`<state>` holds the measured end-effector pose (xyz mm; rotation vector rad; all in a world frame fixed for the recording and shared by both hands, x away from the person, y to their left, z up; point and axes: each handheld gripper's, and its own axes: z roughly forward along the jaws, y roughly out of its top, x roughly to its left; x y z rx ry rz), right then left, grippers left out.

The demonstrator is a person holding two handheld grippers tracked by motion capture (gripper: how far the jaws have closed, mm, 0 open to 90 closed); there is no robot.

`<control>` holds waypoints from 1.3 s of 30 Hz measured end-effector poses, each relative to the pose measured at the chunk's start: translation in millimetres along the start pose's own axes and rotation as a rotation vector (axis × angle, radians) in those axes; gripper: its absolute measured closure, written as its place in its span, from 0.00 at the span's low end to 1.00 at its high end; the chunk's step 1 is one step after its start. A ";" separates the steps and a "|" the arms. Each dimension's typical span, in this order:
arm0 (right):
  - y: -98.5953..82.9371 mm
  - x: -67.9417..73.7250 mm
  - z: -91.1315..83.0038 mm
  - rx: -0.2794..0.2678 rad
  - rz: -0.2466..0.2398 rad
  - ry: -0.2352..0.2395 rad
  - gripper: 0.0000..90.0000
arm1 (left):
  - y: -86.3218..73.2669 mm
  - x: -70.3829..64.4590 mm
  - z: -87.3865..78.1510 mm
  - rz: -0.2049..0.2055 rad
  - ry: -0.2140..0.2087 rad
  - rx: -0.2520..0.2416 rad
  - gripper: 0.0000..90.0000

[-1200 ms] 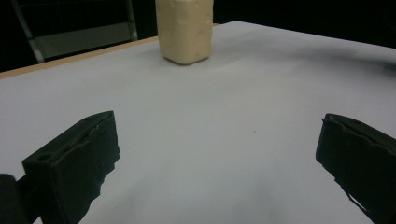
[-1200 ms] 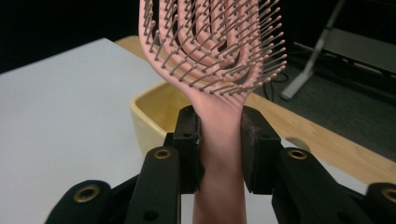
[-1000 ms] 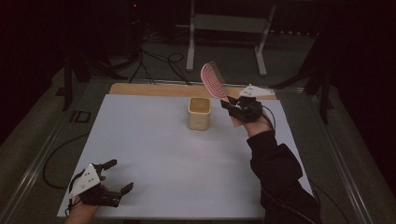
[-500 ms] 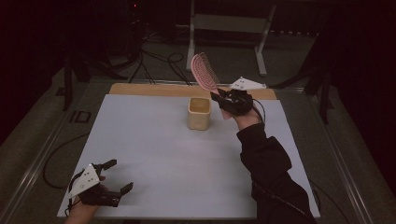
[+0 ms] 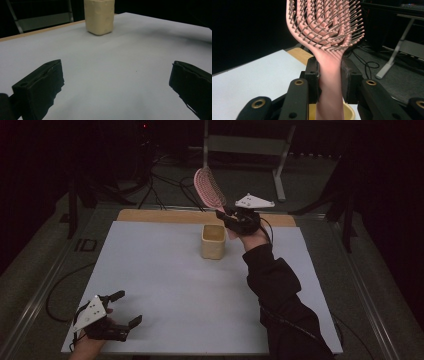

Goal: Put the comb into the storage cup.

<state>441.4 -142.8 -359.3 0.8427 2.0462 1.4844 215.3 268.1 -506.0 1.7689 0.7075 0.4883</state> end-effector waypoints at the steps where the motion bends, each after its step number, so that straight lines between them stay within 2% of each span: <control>1: 0.5 0.0 2.2 -0.004 0.002 -0.001 0.78 | 0.0 0.1 -0.1 0.000 0.000 0.000 0.00; 10: 1.4 -1.9 15.2 -0.048 0.040 0.015 0.78 | 0.0 0.6 -0.5 0.000 -0.001 -0.002 0.00; 13: 0.4 -2.1 21.6 -0.067 0.030 0.005 0.78 | -0.1 0.8 -0.5 -0.002 -0.001 -0.003 0.00; 19: -0.5 -3.9 32.2 -0.082 0.039 0.004 0.78 | -0.4 1.4 -0.4 -0.006 -0.004 -0.002 0.00; 27: -4.0 -2.1 47.1 -0.109 0.024 0.011 0.78 | -0.5 1.6 -0.6 -0.006 -0.007 -0.006 0.00; 31: -8.4 -2.3 51.6 -0.139 0.029 0.007 0.78 | -0.6 1.6 -0.5 -0.010 -0.011 -0.012 0.00; 32: -10.9 -2.9 53.9 -0.156 0.016 0.005 0.78 | -0.6 1.1 -0.1 -0.013 -0.013 -0.010 0.00; 39: -20.1 -4.9 60.8 -0.165 0.001 0.022 0.78 | -0.6 1.3 -0.1 -0.010 -0.015 -0.009 0.00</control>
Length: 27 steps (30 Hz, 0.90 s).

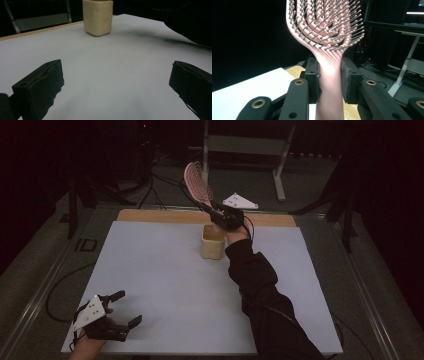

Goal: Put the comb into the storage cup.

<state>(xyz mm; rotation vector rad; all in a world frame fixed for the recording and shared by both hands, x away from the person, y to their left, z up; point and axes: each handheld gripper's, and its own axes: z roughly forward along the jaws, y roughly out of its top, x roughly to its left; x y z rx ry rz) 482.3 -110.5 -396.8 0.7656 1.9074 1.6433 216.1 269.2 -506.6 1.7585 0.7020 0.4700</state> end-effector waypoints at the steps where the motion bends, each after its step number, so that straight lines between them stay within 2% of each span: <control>1: -1.5 -0.1 0.3 -0.001 -0.002 -0.001 0.78 | 0.0 -0.1 0.0 0.000 0.000 0.001 0.00; 7: -10.5 -2.3 2.8 -0.008 0.008 0.012 0.78 | 0.1 -0.3 0.1 0.001 -0.002 0.001 0.00; 11: -19.4 -4.5 5.1 -0.003 0.032 0.006 0.78 | 0.0 -0.2 0.2 0.000 -0.003 0.001 0.00; 19: -29.0 -7.8 7.4 0.004 0.027 0.005 0.78 | -0.2 -0.2 0.6 0.004 -0.003 0.006 0.00; 27: -42.3 -6.8 11.5 0.027 0.031 0.032 0.78 | -0.4 0.1 0.7 0.003 -0.005 0.008 0.00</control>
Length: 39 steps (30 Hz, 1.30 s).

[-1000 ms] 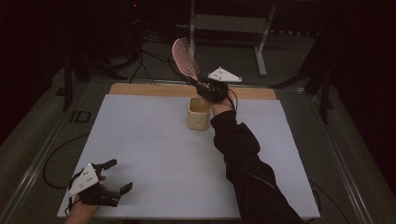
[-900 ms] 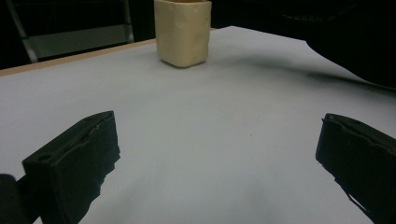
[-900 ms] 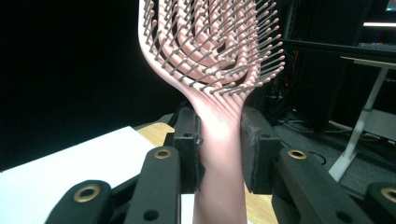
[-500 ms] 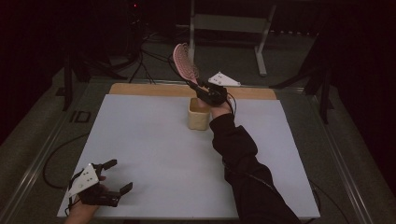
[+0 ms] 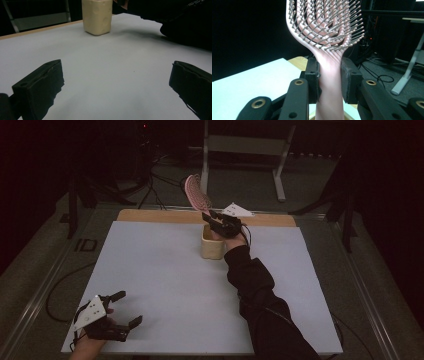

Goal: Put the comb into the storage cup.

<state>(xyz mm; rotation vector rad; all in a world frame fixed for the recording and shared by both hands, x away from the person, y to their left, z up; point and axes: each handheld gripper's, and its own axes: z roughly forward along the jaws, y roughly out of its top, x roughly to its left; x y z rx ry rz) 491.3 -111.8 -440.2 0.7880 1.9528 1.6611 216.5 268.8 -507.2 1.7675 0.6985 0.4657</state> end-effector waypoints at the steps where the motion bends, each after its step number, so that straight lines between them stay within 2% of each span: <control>1: -0.9 0.6 0.1 0.004 -0.001 -0.001 0.78 | 0.0 0.0 0.0 0.000 0.000 0.000 0.00; 9: -7.1 -0.7 -3.4 0.020 -0.016 0.022 0.78 | -0.1 0.0 0.5 -0.003 -0.002 0.000 0.00; 16: -14.3 -3.9 -6.6 0.056 -0.017 0.043 0.78 | -0.6 0.5 0.8 -0.009 0.000 0.000 0.00; 21: -17.5 -3.2 -7.8 0.072 -0.050 0.067 0.77 | -0.7 0.6 0.8 -0.007 0.002 0.003 0.00; 22: -17.5 -2.4 -8.3 0.082 -0.058 0.066 0.71 | -0.7 0.7 0.9 -0.008 0.002 0.003 0.00; 24: -17.8 -1.3 -9.5 0.089 -0.071 0.066 0.51 | -0.7 0.7 0.9 -0.008 0.002 0.002 0.00; 25: -18.5 -0.1 -9.6 0.106 -0.080 0.049 0.41 | -0.7 0.6 0.9 -0.008 0.002 0.002 0.00; 28: -21.0 -2.4 -12.6 0.123 -0.084 0.049 0.26 | -0.6 0.2 1.0 -0.006 0.001 0.005 0.00; 31: -22.1 -7.9 -16.7 0.126 -0.045 0.078 0.14 | -0.6 0.2 1.2 -0.005 0.002 0.007 0.00; 37: -20.0 -13.7 -21.7 0.145 -0.016 0.115 0.11 | -0.7 0.3 1.5 -0.005 0.004 0.009 0.00; 39: -18.8 -14.5 -21.9 0.164 -0.016 0.109 0.11 | -0.7 0.3 1.6 -0.005 0.005 0.010 0.00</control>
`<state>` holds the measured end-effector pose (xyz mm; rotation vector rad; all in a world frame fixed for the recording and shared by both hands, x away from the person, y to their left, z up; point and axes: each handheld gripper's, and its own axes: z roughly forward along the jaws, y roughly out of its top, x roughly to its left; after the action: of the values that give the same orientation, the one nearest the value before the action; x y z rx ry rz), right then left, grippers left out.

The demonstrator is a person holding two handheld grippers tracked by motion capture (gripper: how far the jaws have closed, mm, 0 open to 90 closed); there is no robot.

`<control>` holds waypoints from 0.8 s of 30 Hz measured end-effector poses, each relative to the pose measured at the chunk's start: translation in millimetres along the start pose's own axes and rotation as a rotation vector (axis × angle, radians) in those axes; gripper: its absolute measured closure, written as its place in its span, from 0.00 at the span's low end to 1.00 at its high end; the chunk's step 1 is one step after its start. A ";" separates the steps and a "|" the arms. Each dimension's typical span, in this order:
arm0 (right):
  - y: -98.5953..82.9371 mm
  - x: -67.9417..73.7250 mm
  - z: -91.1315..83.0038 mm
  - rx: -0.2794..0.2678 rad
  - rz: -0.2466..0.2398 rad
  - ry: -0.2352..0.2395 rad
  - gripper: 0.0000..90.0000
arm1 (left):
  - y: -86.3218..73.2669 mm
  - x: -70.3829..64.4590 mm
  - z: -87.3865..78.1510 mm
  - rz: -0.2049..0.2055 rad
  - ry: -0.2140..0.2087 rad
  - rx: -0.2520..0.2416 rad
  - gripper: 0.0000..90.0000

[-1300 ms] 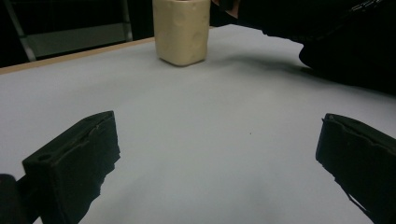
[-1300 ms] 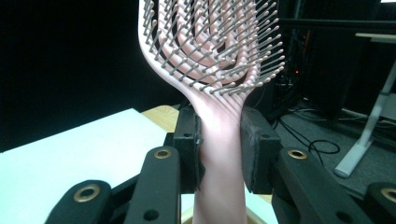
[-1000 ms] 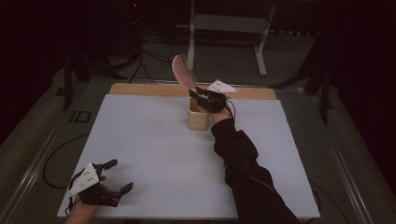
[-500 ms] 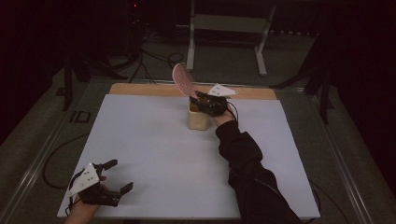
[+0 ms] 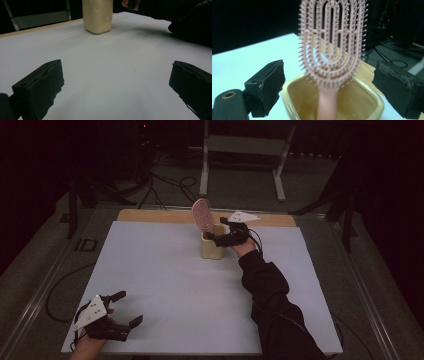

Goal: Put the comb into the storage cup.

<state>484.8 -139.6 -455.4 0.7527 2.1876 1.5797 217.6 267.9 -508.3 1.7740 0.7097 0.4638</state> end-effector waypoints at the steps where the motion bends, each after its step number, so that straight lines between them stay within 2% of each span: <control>1: 0.4 -0.1 -0.1 0.005 0.005 0.005 0.11 | 0.0 0.0 0.1 0.000 0.001 0.000 0.00; 17: 8.9 -3.0 -10.3 0.100 0.006 -0.025 0.11 | 1.3 1.1 6.0 -0.003 -0.003 0.007 0.00; 24: 11.4 -2.2 -14.1 0.110 0.021 -0.019 0.11 | 1.1 1.2 6.0 -0.004 -0.001 0.008 0.00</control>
<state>481.3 -148.9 -440.1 0.8219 2.2752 1.4656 222.5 264.2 -509.1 1.7801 0.7148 0.4577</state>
